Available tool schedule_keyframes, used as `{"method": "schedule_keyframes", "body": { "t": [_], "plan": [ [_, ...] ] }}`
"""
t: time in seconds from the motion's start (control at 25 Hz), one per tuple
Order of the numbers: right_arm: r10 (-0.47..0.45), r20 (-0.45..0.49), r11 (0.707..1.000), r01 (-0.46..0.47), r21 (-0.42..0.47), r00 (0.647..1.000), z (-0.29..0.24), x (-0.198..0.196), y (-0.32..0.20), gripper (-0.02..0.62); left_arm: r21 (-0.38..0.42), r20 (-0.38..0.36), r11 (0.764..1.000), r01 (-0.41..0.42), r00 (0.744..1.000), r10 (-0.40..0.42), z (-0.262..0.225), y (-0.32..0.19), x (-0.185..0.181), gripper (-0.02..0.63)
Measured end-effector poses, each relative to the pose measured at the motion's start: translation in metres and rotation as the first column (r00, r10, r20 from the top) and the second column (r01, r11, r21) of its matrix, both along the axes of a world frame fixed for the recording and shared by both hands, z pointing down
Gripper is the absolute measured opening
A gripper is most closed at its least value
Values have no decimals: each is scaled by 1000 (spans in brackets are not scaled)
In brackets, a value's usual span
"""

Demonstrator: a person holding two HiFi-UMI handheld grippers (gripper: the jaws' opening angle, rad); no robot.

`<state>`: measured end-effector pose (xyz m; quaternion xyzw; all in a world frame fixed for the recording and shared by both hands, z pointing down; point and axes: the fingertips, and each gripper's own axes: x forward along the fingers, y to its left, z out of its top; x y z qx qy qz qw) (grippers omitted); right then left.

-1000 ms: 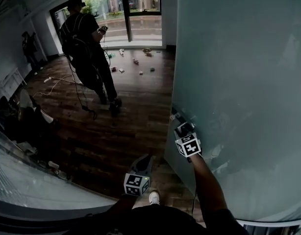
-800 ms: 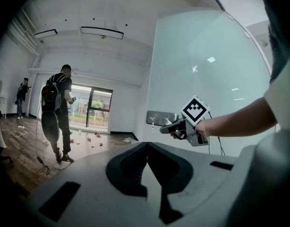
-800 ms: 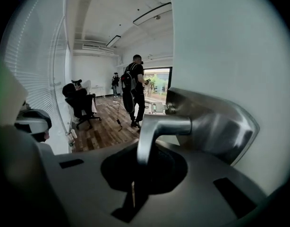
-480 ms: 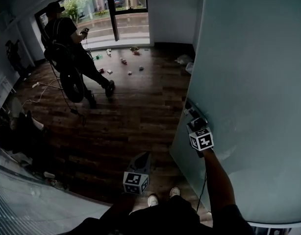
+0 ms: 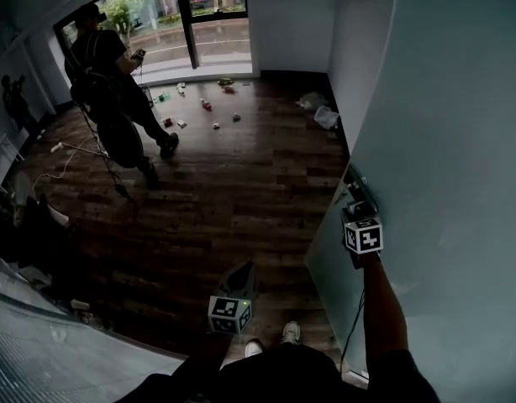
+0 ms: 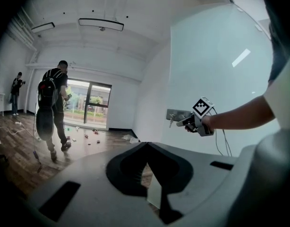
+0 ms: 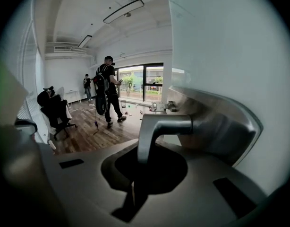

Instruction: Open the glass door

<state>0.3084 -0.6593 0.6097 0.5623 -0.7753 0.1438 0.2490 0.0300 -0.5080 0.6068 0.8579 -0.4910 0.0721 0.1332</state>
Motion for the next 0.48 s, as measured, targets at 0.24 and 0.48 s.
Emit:
{"method": "schedule_keyframes", "body": {
  "t": [0.24, 0.48],
  "plan": [
    [83, 7, 997, -83, 3, 996, 4, 74, -32, 17, -19, 9, 1000, 3, 1000, -3, 14, -28, 27, 6],
    [157, 16, 988, -157, -8, 987, -2, 134, -51, 17, -31, 19, 999, 14, 1000, -13, 0, -45, 43, 6]
  ]
}}
